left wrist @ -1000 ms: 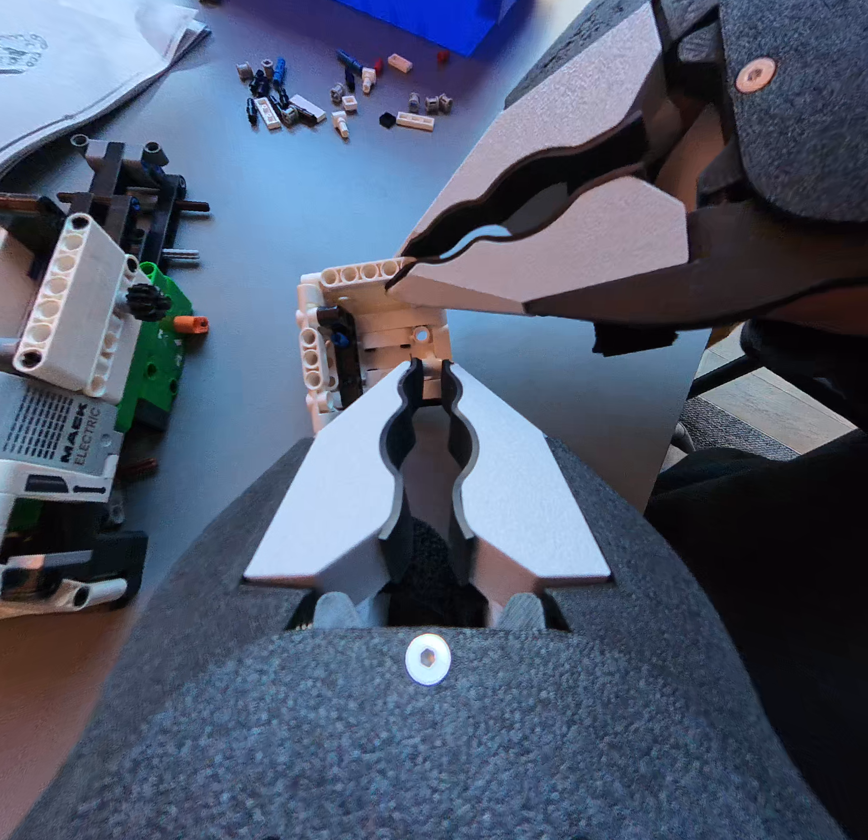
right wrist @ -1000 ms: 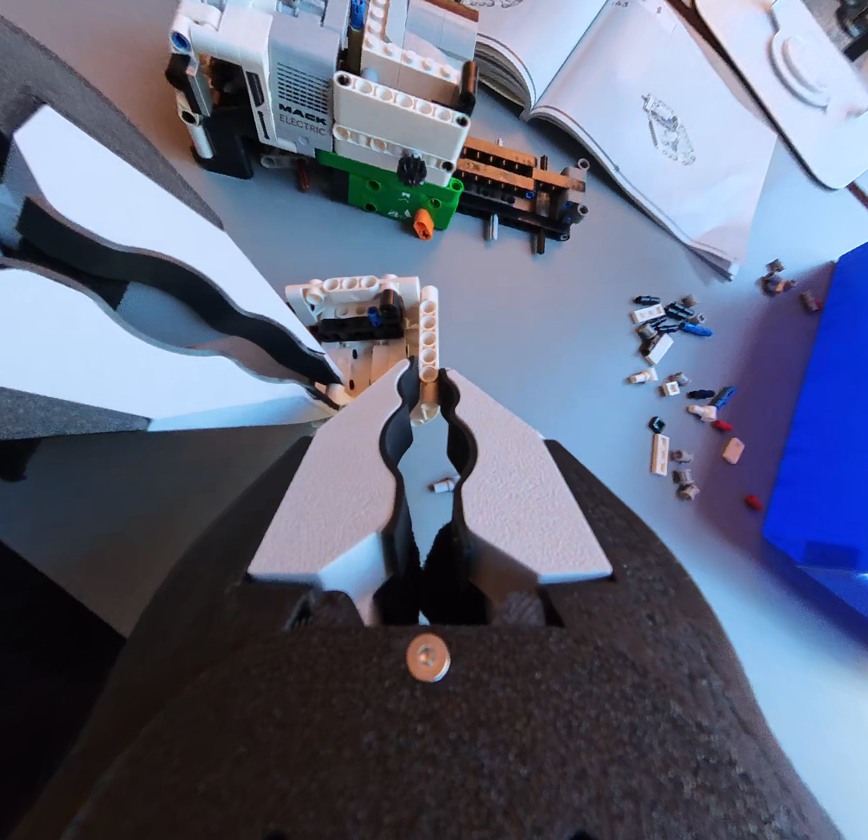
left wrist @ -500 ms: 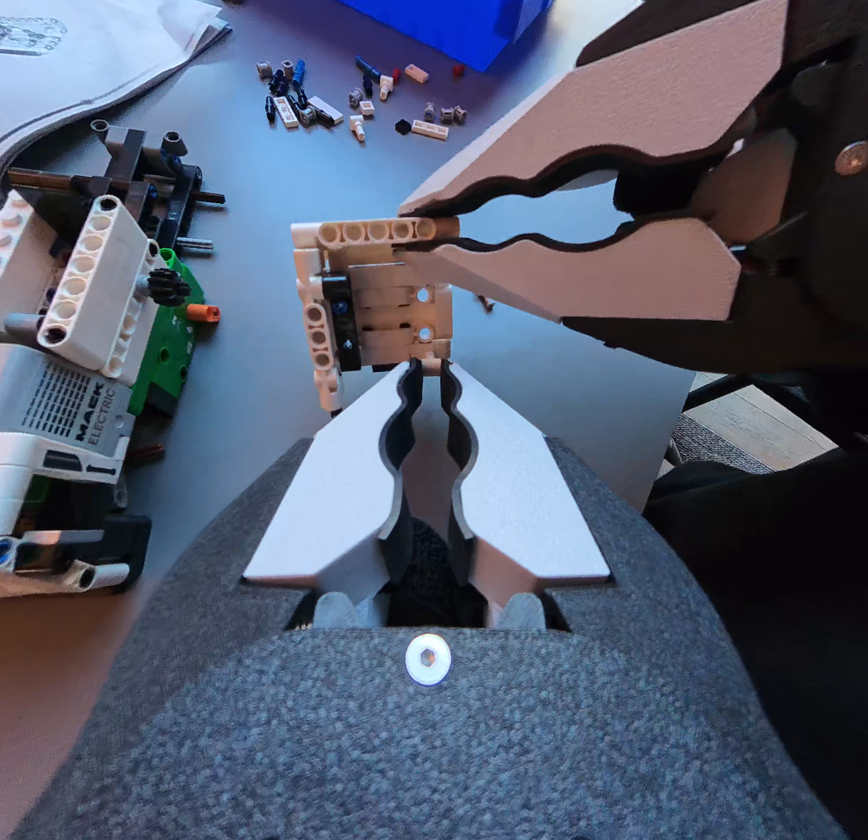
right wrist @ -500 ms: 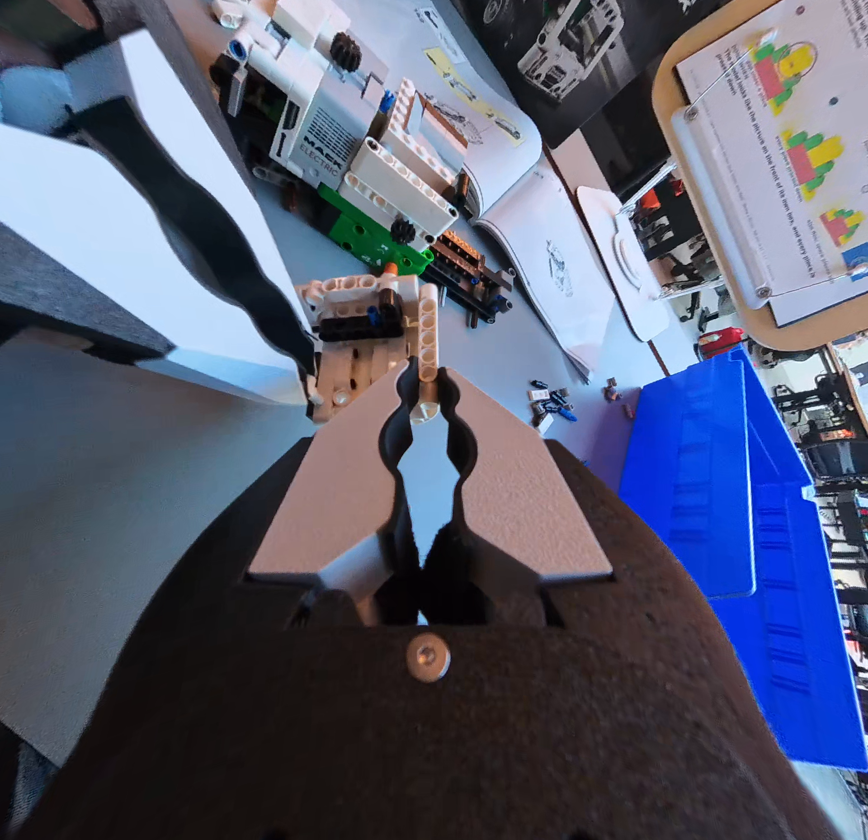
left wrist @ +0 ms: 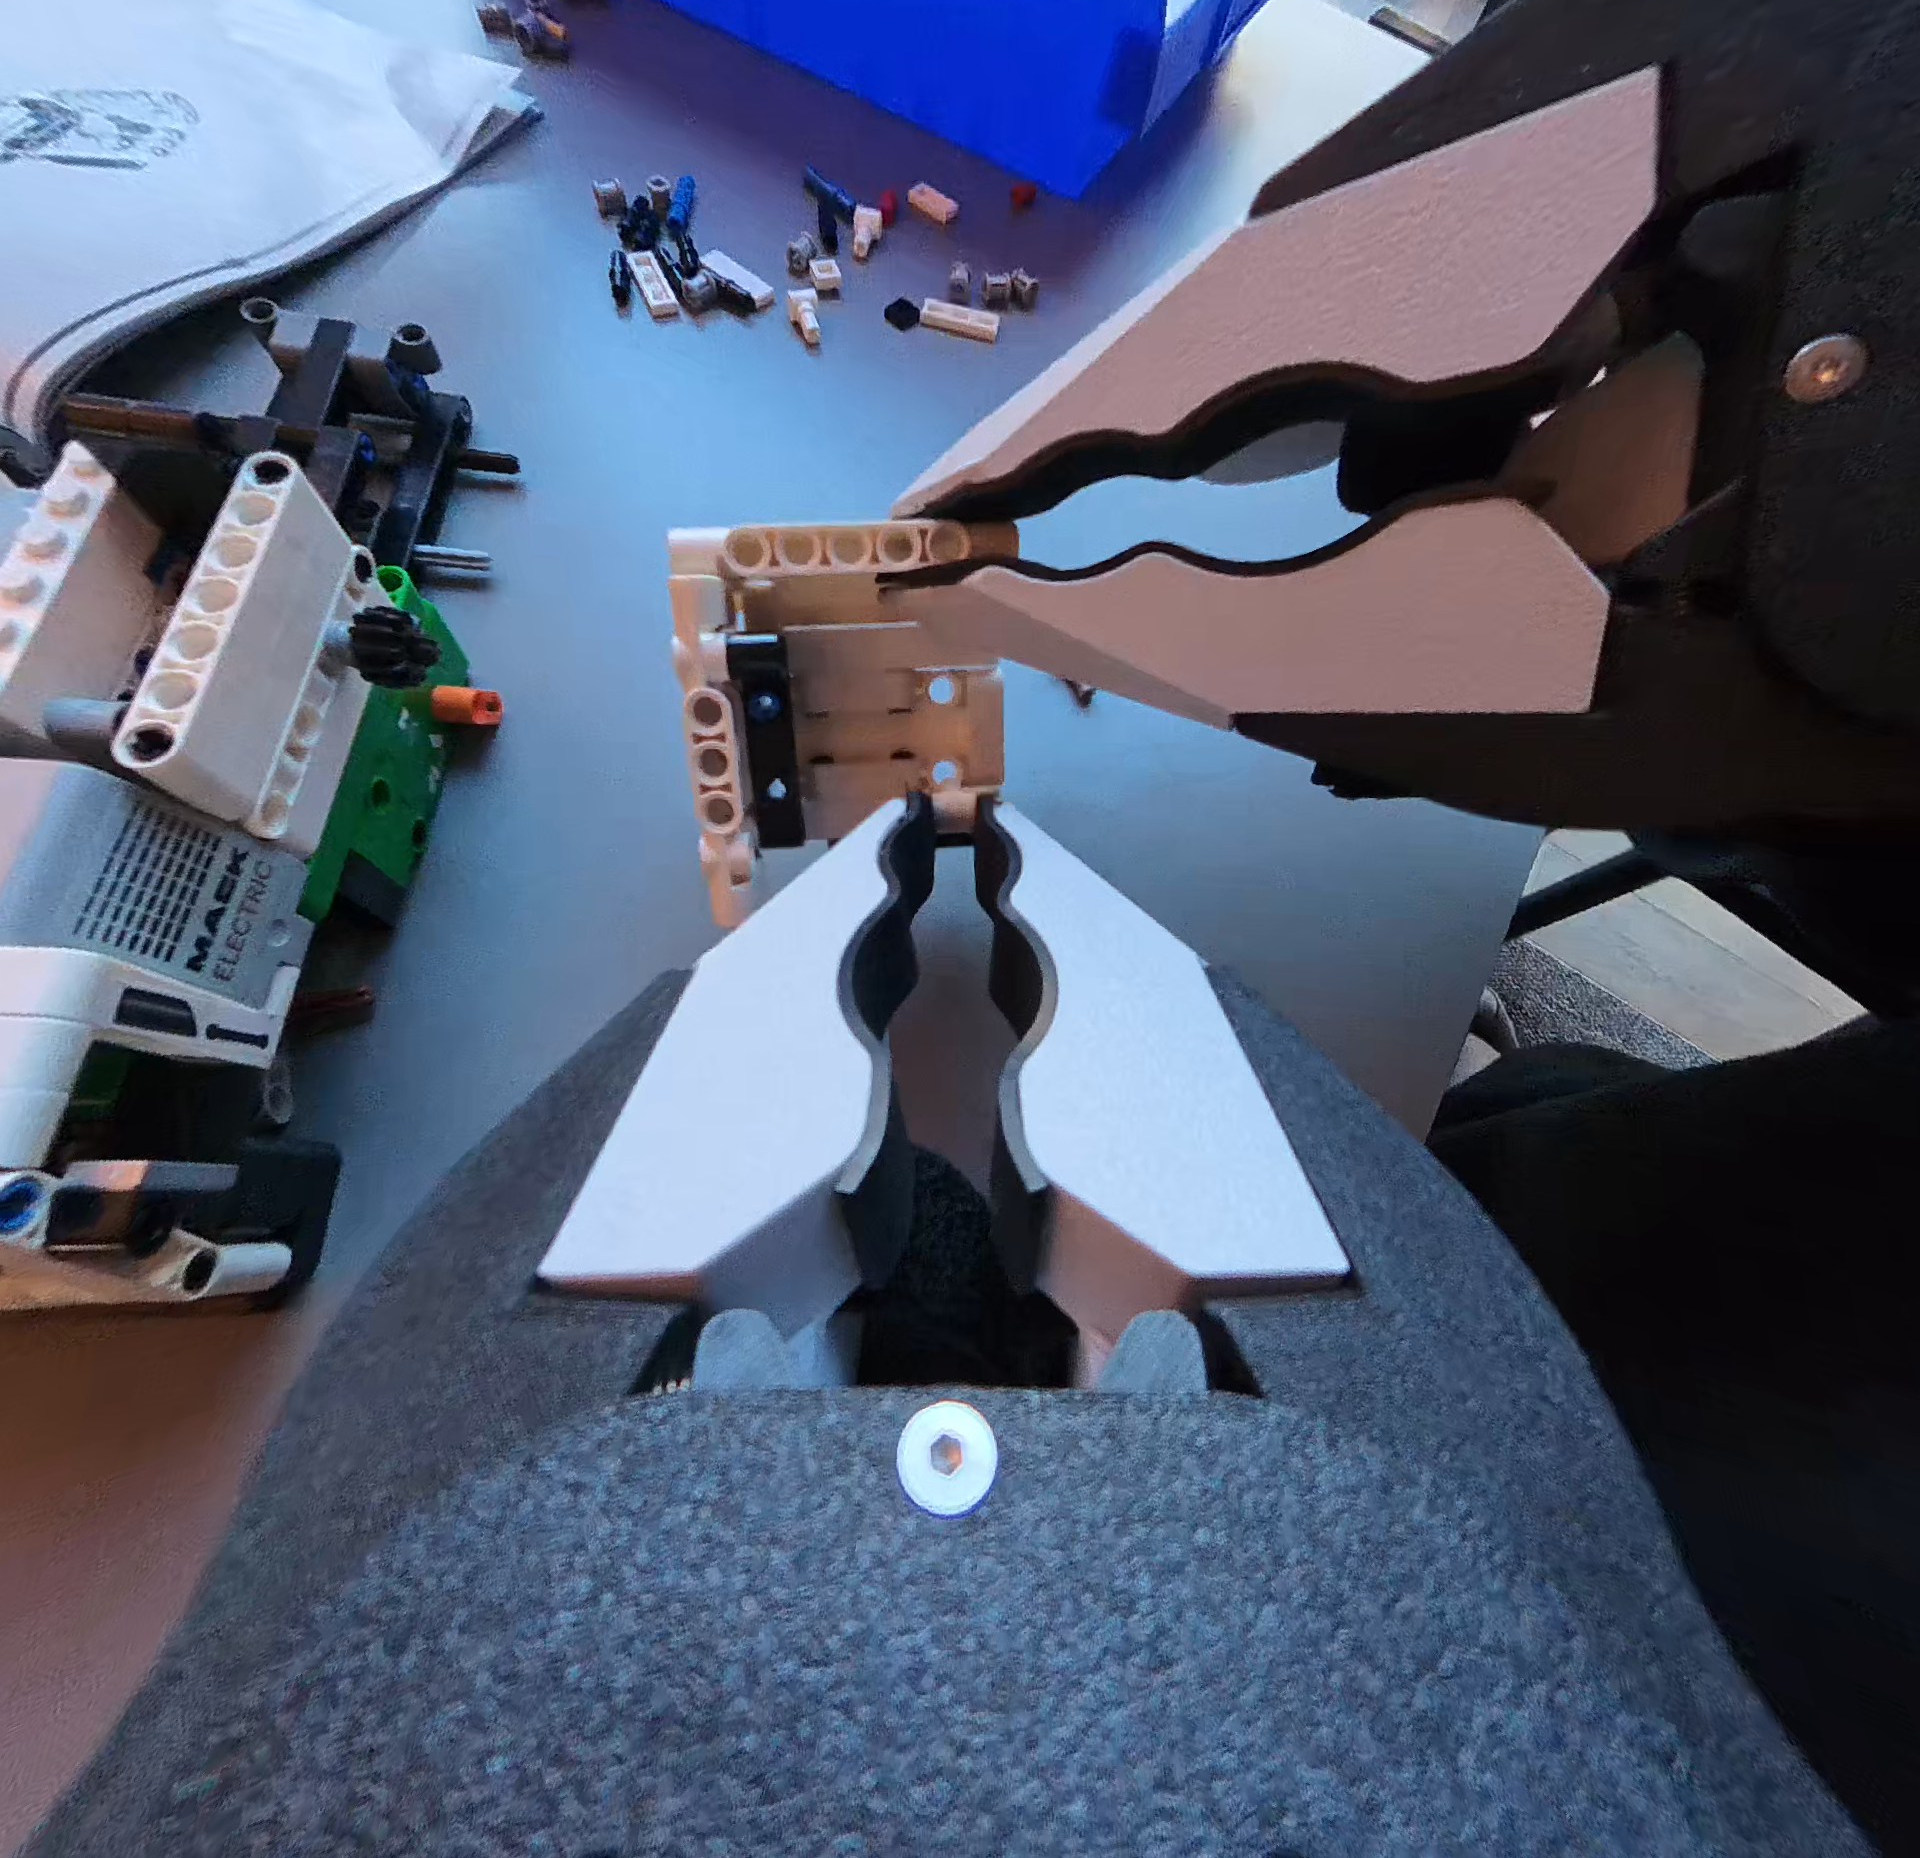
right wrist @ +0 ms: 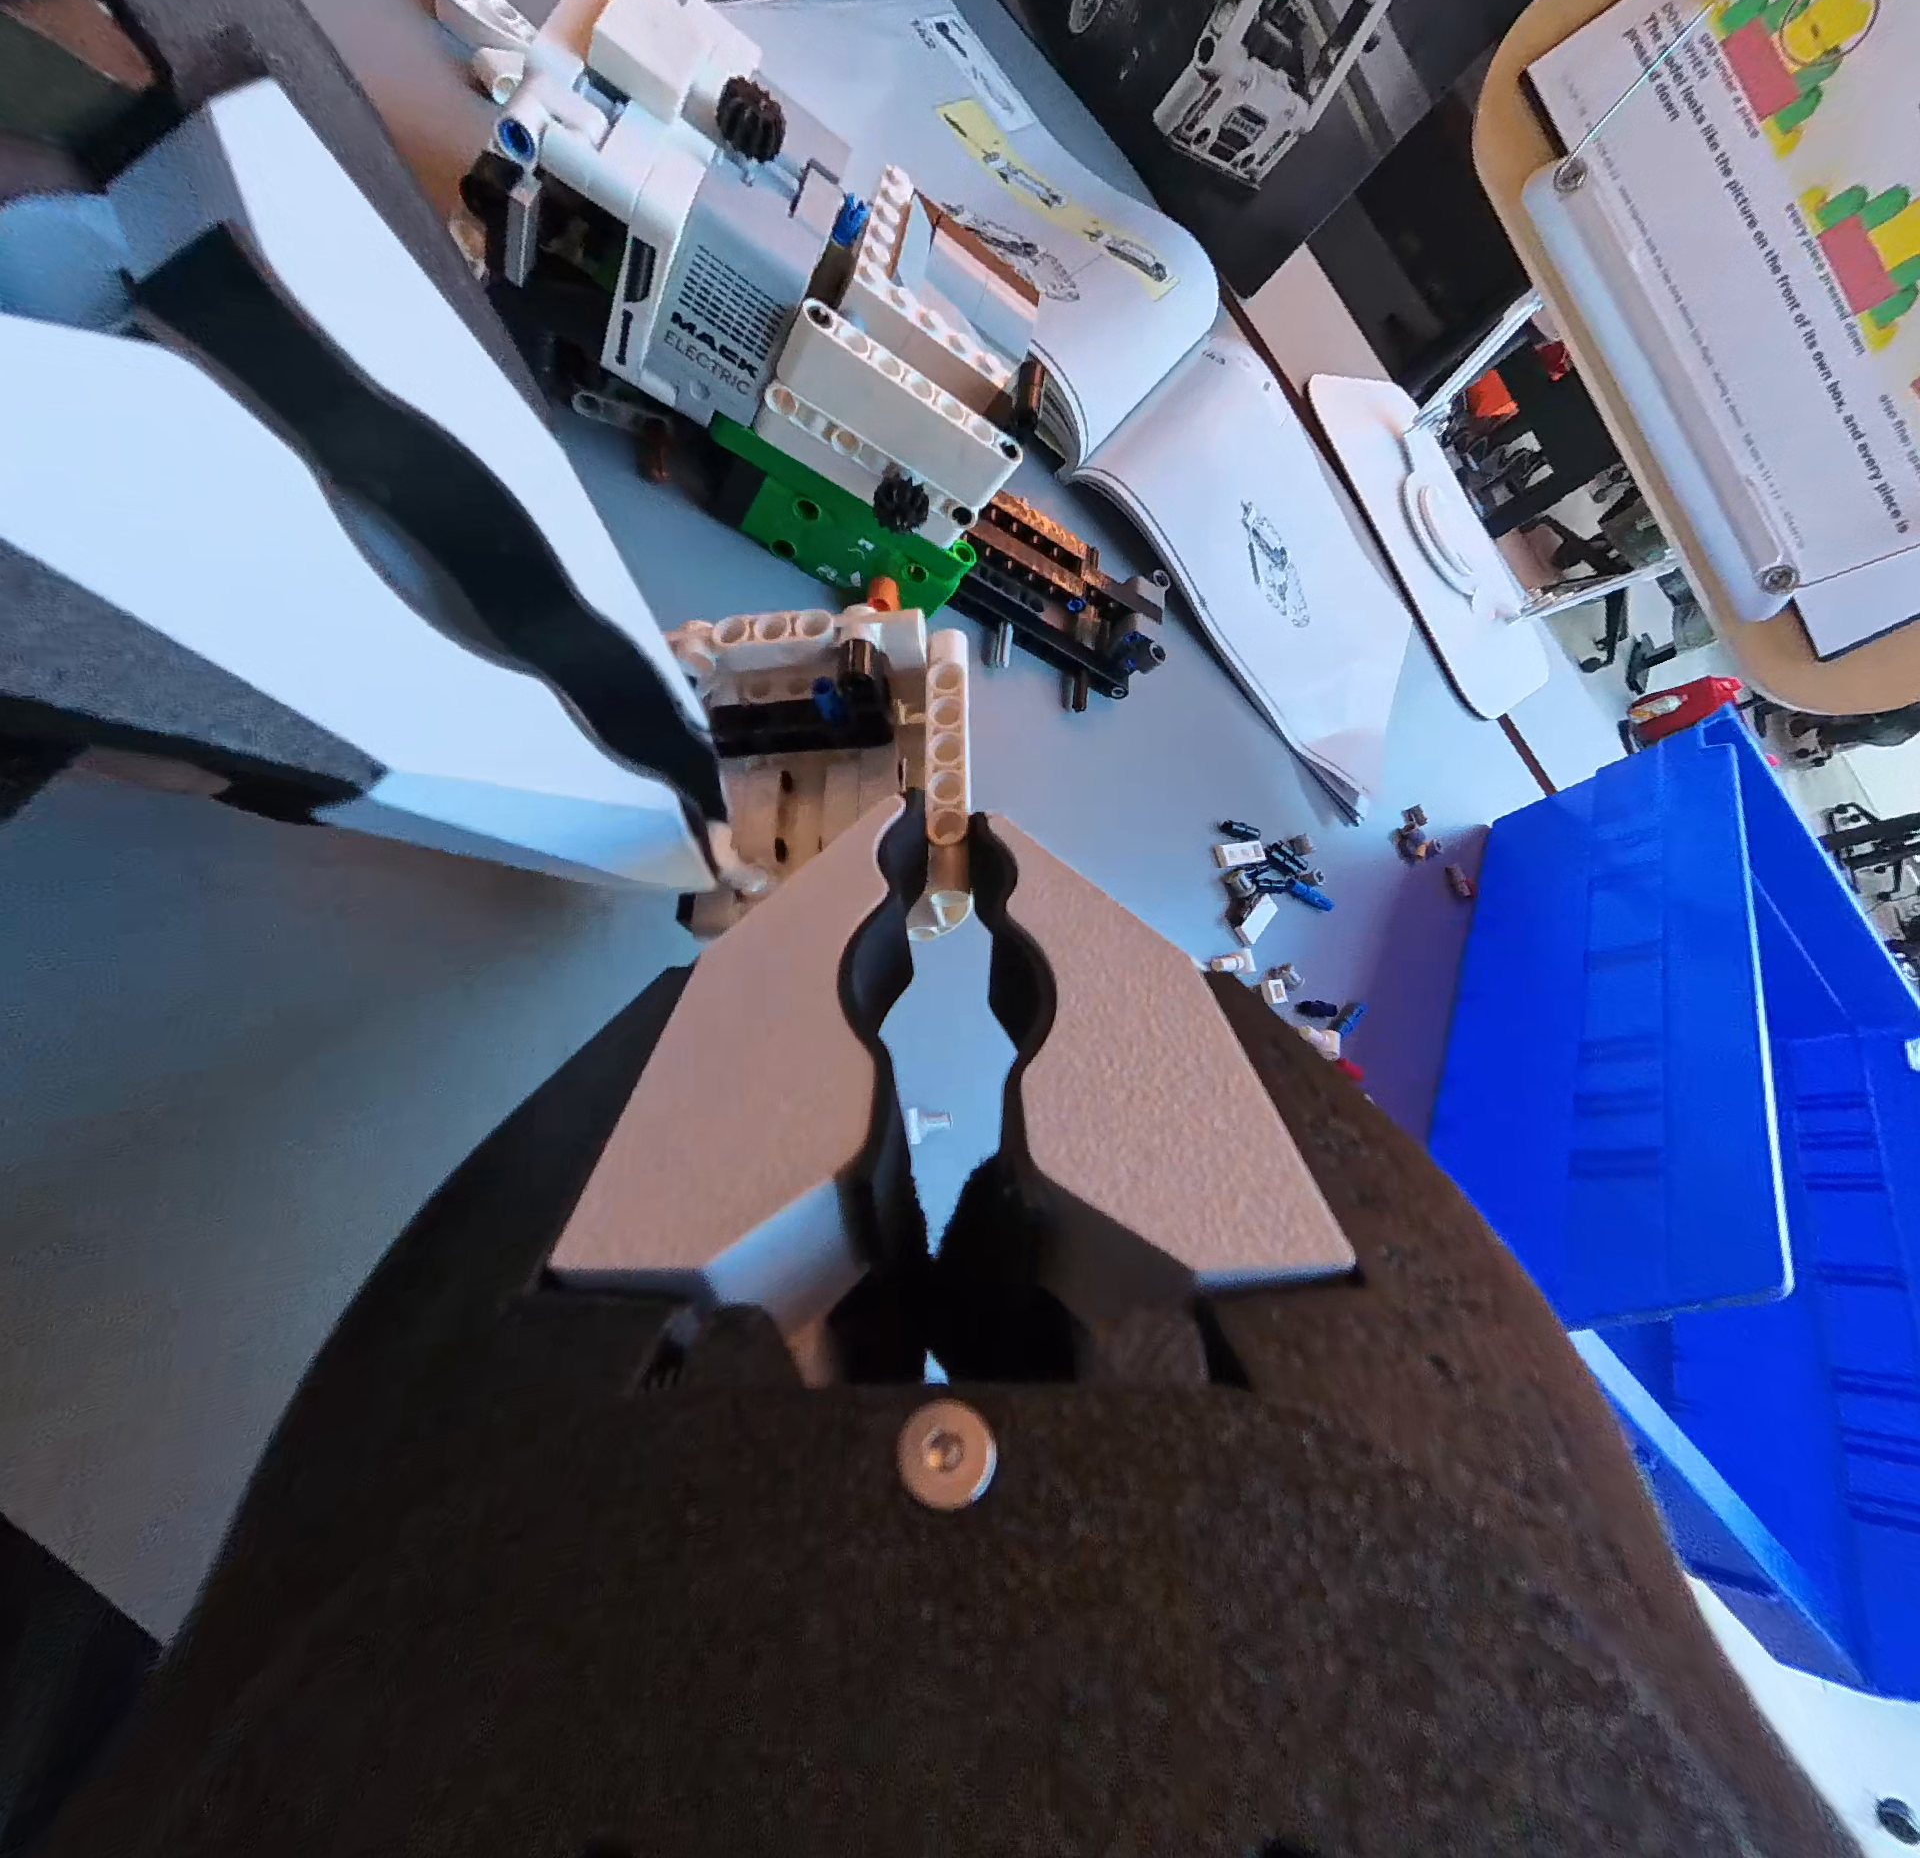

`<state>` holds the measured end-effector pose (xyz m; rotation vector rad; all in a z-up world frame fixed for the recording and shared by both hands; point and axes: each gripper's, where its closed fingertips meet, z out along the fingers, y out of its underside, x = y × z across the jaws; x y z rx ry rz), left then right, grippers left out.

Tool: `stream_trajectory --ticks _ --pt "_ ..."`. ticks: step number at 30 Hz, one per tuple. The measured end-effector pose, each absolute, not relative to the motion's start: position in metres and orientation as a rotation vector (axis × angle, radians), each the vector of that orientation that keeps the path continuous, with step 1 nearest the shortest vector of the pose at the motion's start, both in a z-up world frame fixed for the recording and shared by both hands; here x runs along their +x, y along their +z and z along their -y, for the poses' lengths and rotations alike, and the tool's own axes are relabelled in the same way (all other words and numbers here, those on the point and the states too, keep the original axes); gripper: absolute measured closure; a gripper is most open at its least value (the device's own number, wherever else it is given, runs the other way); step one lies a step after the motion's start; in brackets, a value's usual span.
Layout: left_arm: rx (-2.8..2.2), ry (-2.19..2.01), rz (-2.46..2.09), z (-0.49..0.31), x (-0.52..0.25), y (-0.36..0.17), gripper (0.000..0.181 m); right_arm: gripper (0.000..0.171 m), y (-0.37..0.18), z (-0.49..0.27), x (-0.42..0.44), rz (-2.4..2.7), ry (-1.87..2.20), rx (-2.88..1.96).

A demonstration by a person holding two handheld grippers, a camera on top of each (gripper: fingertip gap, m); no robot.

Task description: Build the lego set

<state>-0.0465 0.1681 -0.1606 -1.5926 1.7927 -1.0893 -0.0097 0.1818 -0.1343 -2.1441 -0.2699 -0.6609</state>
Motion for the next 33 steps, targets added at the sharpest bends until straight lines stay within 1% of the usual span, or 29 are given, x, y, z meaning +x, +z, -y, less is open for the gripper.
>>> stream_trajectory --ticks 12,20,26,33 --pt "-1.595 -1.091 -1.771 -0.171 -0.045 -0.158 0.175 0.164 -0.132 -0.185 -0.012 0.291 -0.673 -2.133" --pt "-1.594 -1.063 -1.796 -0.171 -0.044 -0.158 0.175 0.163 -0.127 -0.185 -0.019 0.240 -0.599 -2.106" --pt "-1.530 -0.888 -1.847 -0.167 -0.042 -0.171 0.174 0.162 -0.144 -0.179 -0.014 0.116 -0.482 -2.189" --pt "-1.545 -0.850 -1.864 -0.165 -0.041 -0.172 0.174 0.162 -0.145 -0.176 -0.013 0.118 -0.540 -2.207"
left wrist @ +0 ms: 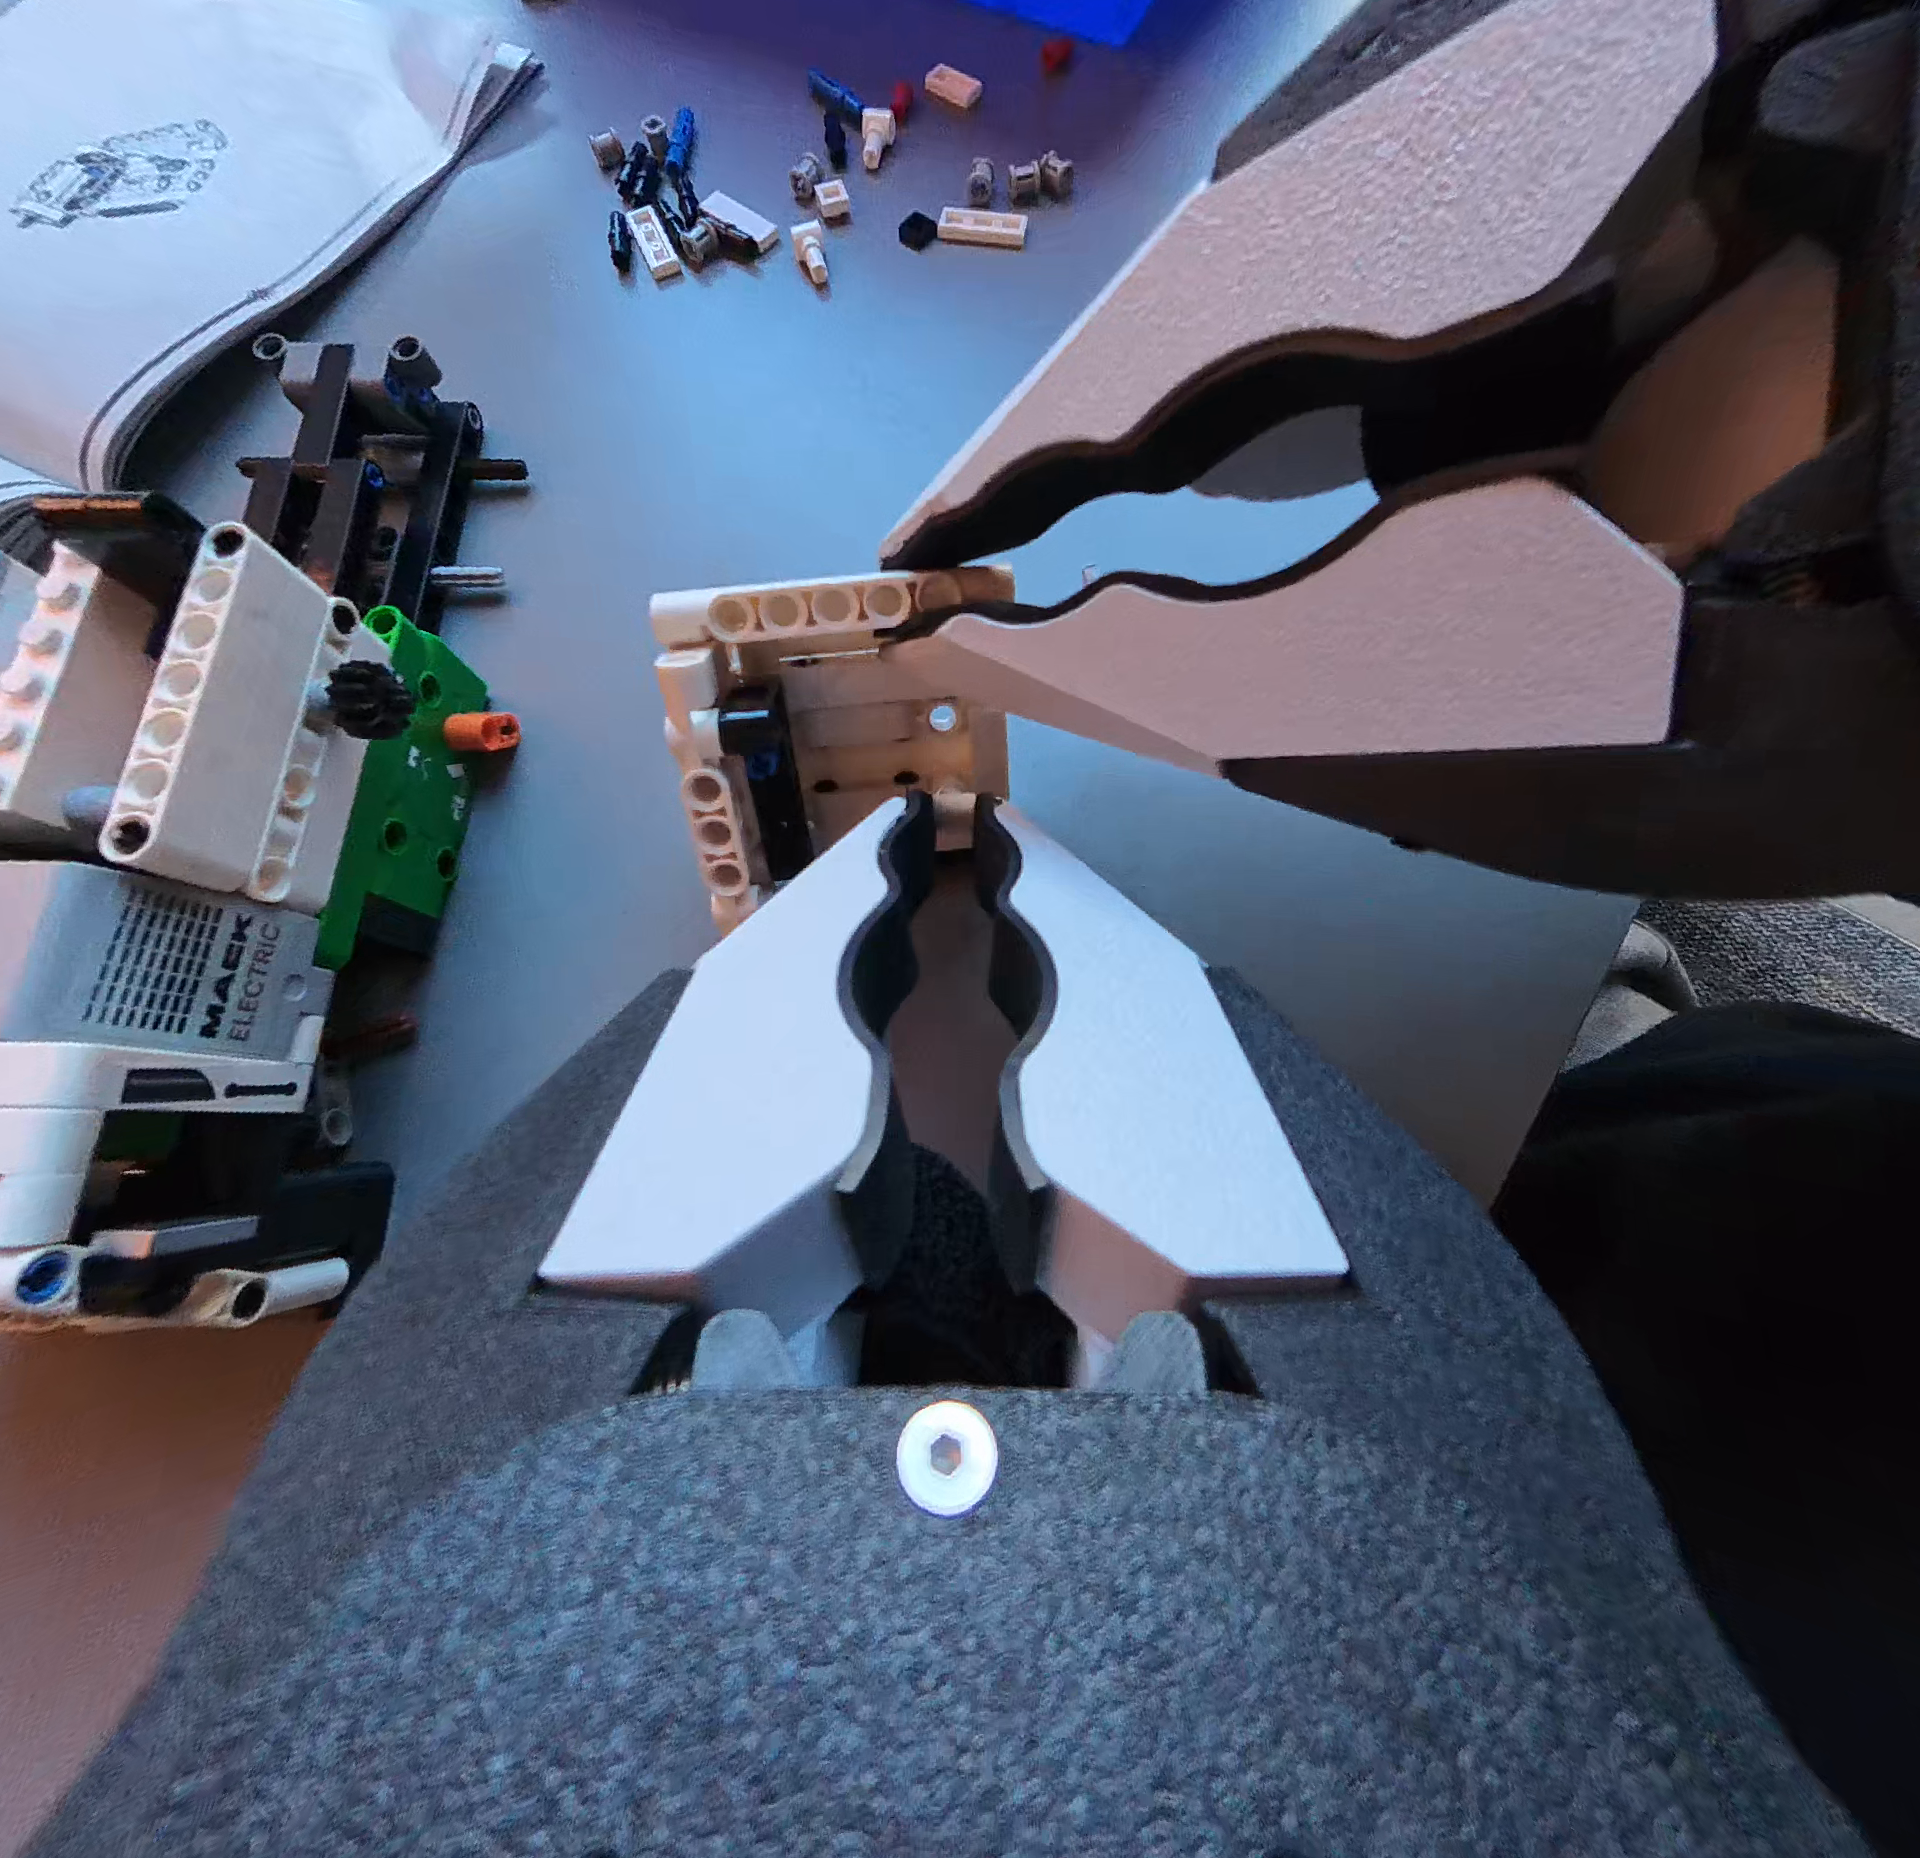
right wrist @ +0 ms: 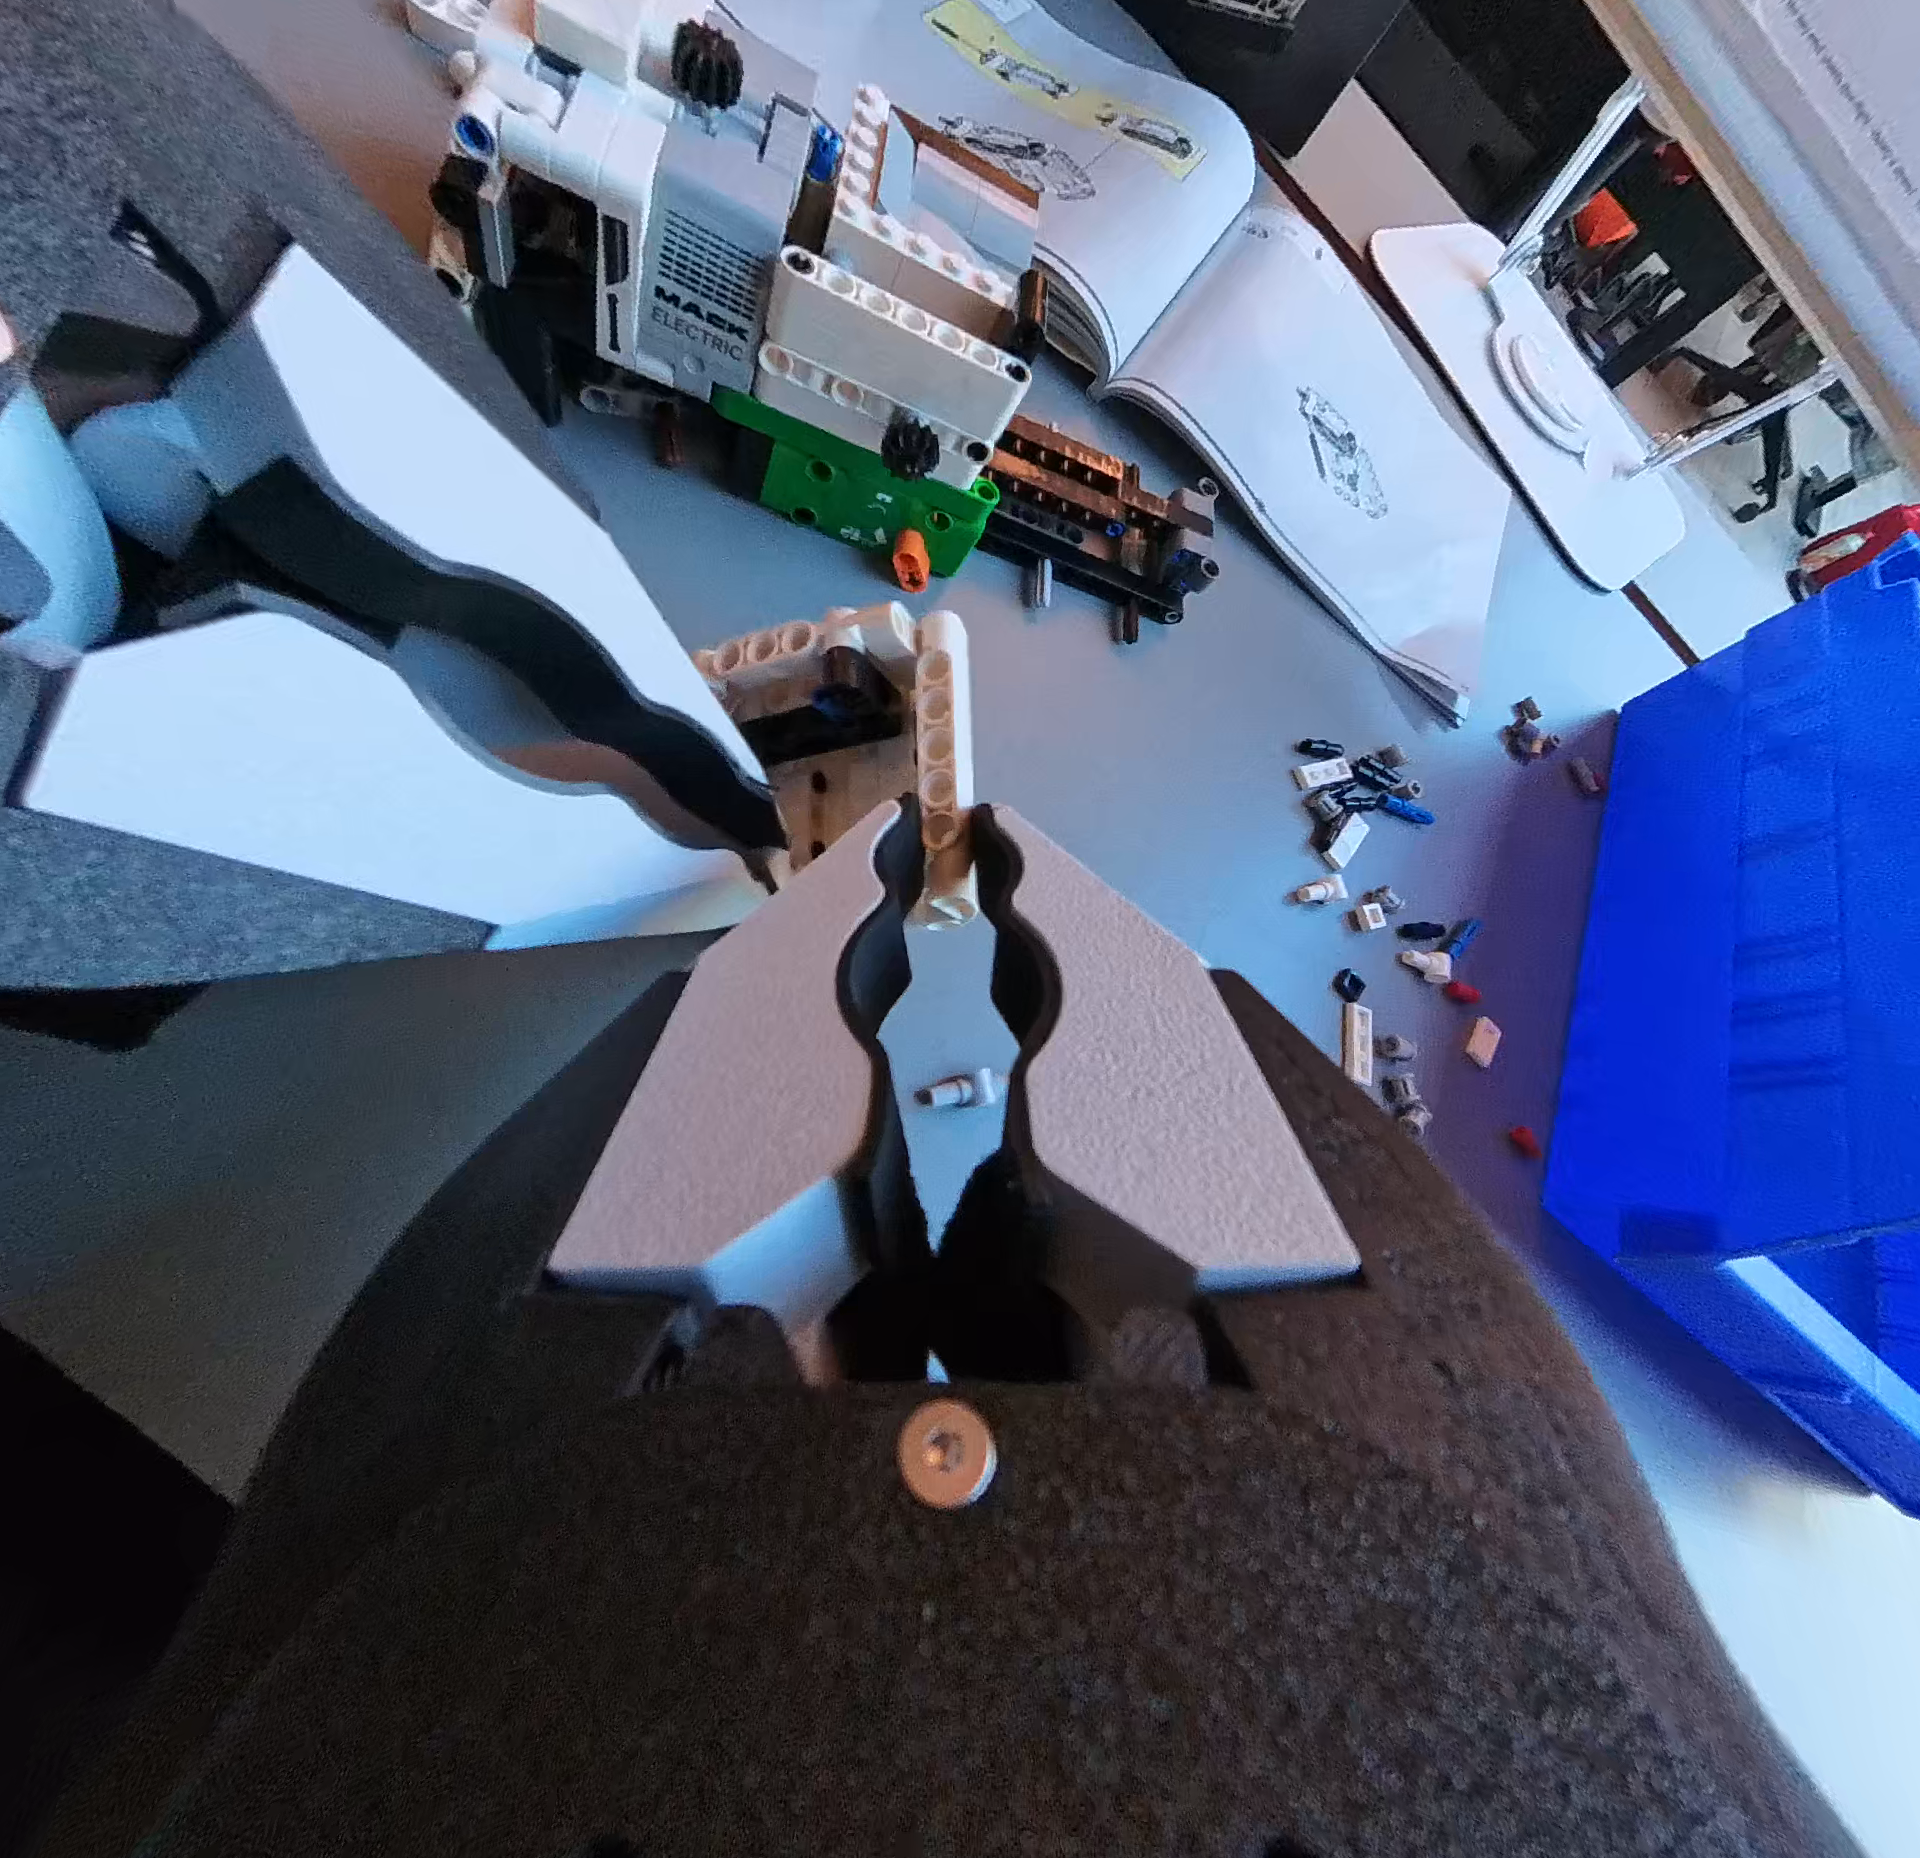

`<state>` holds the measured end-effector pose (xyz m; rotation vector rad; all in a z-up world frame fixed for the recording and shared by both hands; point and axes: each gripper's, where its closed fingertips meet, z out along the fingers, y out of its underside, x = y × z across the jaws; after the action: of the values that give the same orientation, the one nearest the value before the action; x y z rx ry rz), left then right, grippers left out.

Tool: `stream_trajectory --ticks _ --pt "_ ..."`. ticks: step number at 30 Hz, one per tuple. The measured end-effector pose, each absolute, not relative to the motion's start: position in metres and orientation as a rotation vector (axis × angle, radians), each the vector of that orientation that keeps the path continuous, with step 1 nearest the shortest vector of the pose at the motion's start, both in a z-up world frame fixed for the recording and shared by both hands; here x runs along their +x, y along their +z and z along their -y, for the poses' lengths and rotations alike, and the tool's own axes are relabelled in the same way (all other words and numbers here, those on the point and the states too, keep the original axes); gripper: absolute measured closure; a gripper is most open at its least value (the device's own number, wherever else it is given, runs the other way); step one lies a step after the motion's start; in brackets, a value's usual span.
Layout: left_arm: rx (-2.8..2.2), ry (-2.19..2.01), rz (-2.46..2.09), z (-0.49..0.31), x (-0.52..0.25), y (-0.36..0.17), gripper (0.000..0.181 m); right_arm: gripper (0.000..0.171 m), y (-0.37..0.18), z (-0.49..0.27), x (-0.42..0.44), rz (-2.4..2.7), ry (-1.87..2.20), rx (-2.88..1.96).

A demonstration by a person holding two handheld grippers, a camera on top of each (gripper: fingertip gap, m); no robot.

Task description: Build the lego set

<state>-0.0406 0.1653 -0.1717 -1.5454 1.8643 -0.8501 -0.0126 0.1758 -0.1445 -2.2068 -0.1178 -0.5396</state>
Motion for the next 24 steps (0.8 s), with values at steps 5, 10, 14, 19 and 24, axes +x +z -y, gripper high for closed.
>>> stream_trajectory --ticks 5,10,14,19,24 --pt "-1.494 -0.785 -1.850 -0.1652 -0.0398 -0.1718 0.174 0.162 -0.1448 -0.1749 -0.0126 0.093 -0.517 -2.208" --pt "-1.467 -0.757 -1.845 -0.1655 -0.0410 -0.1746 0.174 0.163 -0.1471 -0.1727 -0.0080 0.064 -0.513 -2.216" --pt "-1.475 -0.778 -1.844 -0.1649 -0.0403 -0.1747 0.174 0.163 -0.1477 -0.1732 -0.0071 0.076 -0.525 -2.219" --pt "-1.515 -0.822 -1.844 -0.1654 -0.0378 -0.1738 0.175 0.163 -0.1443 -0.1754 -0.0089 0.106 -0.548 -2.209" --pt "-1.524 -0.853 -1.832 -0.1657 -0.0373 -0.1742 0.175 0.162 -0.1475 -0.1756 -0.0047 0.046 -0.456 -2.242"
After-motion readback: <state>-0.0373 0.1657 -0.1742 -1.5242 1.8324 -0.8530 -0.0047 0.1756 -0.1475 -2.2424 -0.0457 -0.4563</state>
